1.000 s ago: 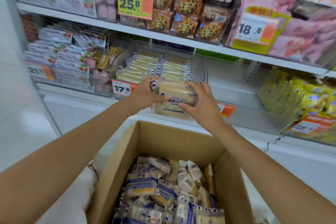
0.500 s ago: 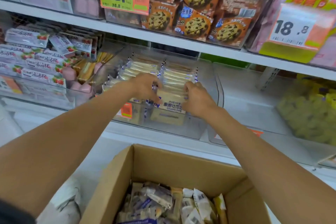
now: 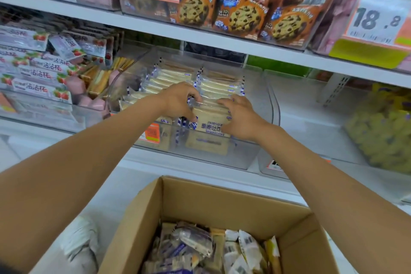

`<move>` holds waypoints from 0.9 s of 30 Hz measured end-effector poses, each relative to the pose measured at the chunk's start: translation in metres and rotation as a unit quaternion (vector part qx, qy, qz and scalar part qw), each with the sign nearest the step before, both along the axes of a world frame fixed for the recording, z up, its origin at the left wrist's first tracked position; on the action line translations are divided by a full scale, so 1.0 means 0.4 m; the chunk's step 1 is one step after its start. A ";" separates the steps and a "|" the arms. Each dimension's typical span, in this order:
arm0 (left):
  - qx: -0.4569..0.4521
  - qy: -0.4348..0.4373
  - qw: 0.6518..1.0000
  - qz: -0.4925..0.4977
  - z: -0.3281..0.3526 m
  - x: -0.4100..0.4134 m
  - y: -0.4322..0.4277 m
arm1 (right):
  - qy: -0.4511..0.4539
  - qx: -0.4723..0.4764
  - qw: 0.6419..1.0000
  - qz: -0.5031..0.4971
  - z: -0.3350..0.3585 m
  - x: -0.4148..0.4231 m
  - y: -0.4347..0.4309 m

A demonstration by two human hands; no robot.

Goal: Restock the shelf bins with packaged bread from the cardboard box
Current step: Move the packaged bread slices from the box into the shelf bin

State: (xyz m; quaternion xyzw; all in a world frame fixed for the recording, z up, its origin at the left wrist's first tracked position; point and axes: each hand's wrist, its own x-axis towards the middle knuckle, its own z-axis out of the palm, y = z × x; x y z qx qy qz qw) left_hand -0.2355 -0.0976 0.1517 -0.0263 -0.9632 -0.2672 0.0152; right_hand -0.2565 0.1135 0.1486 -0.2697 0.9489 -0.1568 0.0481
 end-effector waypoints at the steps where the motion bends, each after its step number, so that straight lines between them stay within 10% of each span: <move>1: 0.001 -0.004 1.000 0.003 0.002 0.002 0.001 | 0.003 0.010 1.000 -0.007 0.002 0.001 -0.001; 13: 0.133 0.106 0.985 0.036 0.048 0.243 0.128 | 0.123 -0.176 0.977 -0.009 0.020 0.223 0.060; 27: 0.108 -0.317 0.942 -0.026 -0.560 0.614 0.210 | -0.239 0.002 0.970 -0.048 -0.441 0.473 0.304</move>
